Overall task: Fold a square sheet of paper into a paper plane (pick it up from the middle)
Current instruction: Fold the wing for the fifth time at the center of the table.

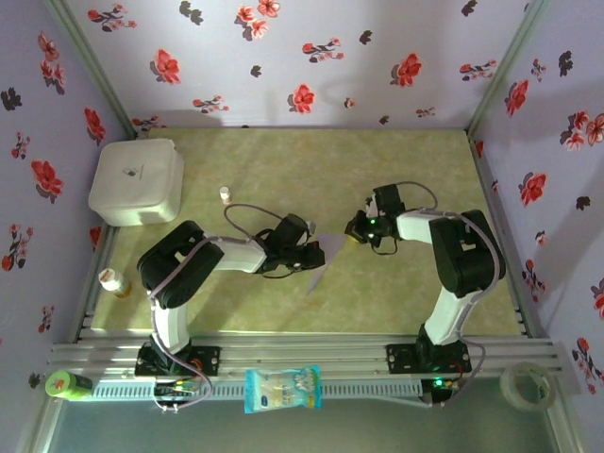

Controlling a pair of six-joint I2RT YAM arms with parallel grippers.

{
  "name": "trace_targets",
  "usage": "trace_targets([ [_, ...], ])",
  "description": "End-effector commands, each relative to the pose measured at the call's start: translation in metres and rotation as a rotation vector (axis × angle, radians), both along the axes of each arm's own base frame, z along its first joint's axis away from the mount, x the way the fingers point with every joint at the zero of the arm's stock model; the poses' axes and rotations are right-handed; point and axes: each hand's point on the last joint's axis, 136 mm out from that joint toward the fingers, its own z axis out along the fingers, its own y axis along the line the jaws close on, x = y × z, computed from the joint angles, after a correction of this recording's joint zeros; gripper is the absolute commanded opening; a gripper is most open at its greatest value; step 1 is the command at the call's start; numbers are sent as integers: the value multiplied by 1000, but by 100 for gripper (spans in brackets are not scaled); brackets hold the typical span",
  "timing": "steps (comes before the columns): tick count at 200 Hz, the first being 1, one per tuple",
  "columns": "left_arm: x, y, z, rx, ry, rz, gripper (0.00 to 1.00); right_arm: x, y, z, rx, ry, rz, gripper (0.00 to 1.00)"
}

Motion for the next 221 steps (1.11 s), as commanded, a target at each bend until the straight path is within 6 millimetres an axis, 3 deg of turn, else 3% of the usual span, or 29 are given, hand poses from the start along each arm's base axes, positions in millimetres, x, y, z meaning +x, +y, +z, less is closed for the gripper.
trace_targets([
  [1,-27,26,-41,134,105,27,0,12,-9,7,-48,-36,-12,3],
  [48,-12,14,-14,73,32,143,0,-5,-9,32,-7,-78,-26,6],
  [87,2,-8,39,32,-133,166,2,-33,-5,39,30,-79,-30,9],
  [119,3,9,61,87,-197,158,10,-50,7,40,40,-69,-1,12],
  [141,-1,24,63,81,-240,134,15,-56,13,39,35,-65,12,13],
  [167,-6,41,43,109,-182,116,14,-62,21,36,41,-55,24,14],
  [221,-15,31,21,-17,-52,26,15,-64,23,30,38,-40,32,15],
])
